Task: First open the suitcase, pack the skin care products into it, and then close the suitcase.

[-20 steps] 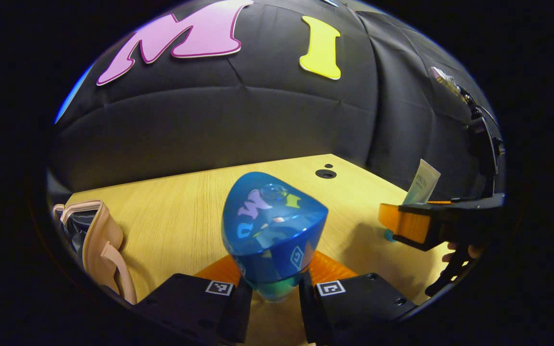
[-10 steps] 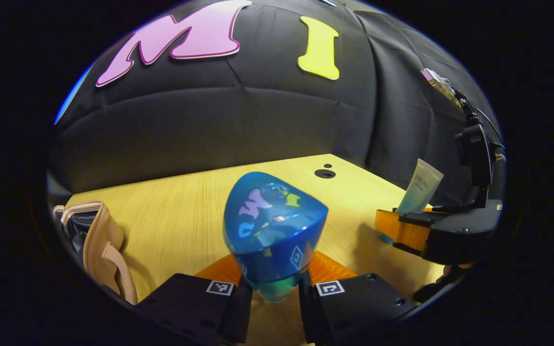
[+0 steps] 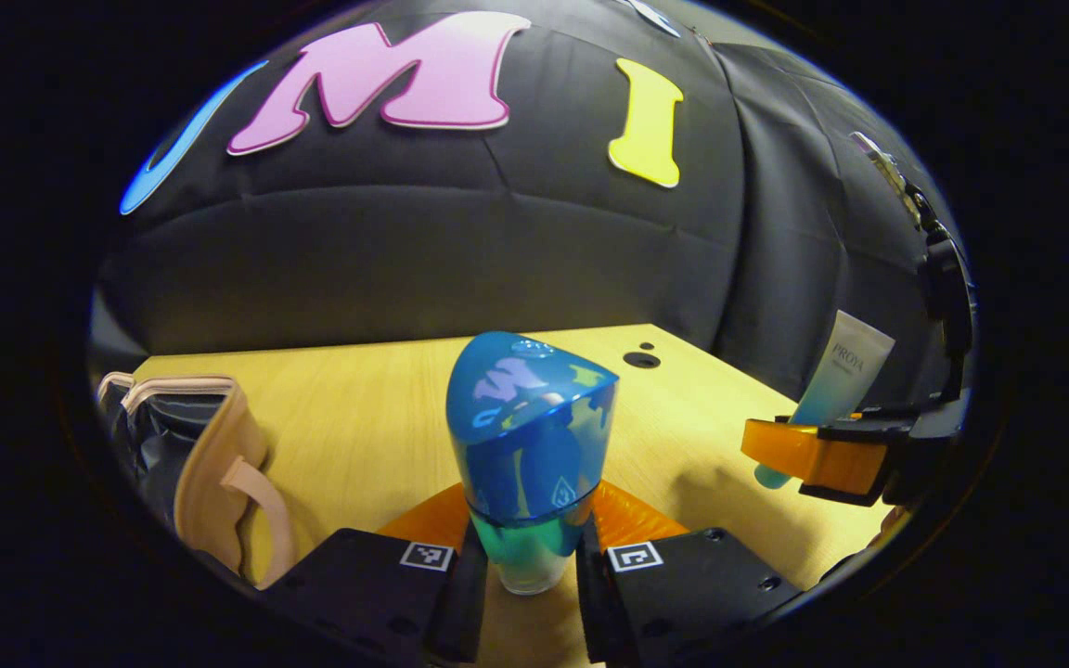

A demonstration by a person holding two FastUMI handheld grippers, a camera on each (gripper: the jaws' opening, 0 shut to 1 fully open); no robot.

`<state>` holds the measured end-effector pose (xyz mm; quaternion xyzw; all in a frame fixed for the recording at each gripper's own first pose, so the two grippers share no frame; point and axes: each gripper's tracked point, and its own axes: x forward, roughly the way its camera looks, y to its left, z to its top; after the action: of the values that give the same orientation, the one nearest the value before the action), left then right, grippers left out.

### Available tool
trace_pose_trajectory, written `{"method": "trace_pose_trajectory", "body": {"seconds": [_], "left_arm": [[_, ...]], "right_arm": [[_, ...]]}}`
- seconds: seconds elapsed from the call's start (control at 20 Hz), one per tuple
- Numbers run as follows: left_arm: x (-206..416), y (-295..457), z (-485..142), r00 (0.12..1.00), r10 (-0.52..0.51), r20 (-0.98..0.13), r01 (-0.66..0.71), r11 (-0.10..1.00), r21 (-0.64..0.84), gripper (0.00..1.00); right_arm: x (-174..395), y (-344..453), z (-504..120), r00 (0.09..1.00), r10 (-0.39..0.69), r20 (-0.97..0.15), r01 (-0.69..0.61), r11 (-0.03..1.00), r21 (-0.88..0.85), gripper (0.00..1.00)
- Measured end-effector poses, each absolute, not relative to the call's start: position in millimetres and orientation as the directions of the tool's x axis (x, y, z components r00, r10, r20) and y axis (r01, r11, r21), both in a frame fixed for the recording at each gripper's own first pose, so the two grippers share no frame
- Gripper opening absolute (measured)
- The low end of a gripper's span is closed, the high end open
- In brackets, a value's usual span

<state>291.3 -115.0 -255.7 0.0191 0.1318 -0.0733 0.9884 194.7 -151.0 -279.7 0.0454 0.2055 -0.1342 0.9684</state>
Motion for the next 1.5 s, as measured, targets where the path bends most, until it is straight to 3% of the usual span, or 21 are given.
{"method": "trace_pose_trajectory", "body": {"seconds": [0.25, 0.55, 0.7, 0.85, 0.95, 1.25, 1.5], "left_arm": [[247, -64, -193, 0.979, -0.077, -0.191, 0.077, 0.997, -0.005, 0.46], [191, 65, -167, 0.976, 0.114, -0.187, -0.109, 0.993, 0.038, 0.45], [170, 138, -187, 0.935, 0.205, -0.29, -0.187, 0.978, 0.088, 0.45], [163, 186, -215, 0.875, 0.228, -0.427, -0.214, 0.973, 0.08, 0.48], [162, 208, -243, 0.812, 0.228, -0.537, -0.215, 0.973, 0.089, 0.45], [172, 206, -288, 0.668, 0.137, -0.731, -0.193, 0.981, 0.007, 0.46], [190, 208, -296, 0.602, 0.124, -0.789, -0.168, 0.985, 0.027, 0.42]], "right_arm": [[177, -78, -232, 0.931, -0.103, -0.351, 0.118, 0.993, 0.021, 0.39], [171, 48, -219, 0.94, 0.11, -0.323, -0.09, 0.993, 0.078, 0.38], [170, 94, -228, 0.927, 0.18, -0.331, -0.154, 0.983, 0.103, 0.39], [168, 128, -227, 0.916, 0.221, -0.335, -0.19, 0.974, 0.124, 0.38], [168, 144, -222, 0.912, 0.244, -0.331, -0.206, 0.967, 0.147, 0.39], [171, 175, -204, 0.882, 0.326, -0.339, -0.263, 0.94, 0.218, 0.38], [170, 189, -182, 0.86, 0.362, -0.361, -0.302, 0.929, 0.213, 0.39]]}}
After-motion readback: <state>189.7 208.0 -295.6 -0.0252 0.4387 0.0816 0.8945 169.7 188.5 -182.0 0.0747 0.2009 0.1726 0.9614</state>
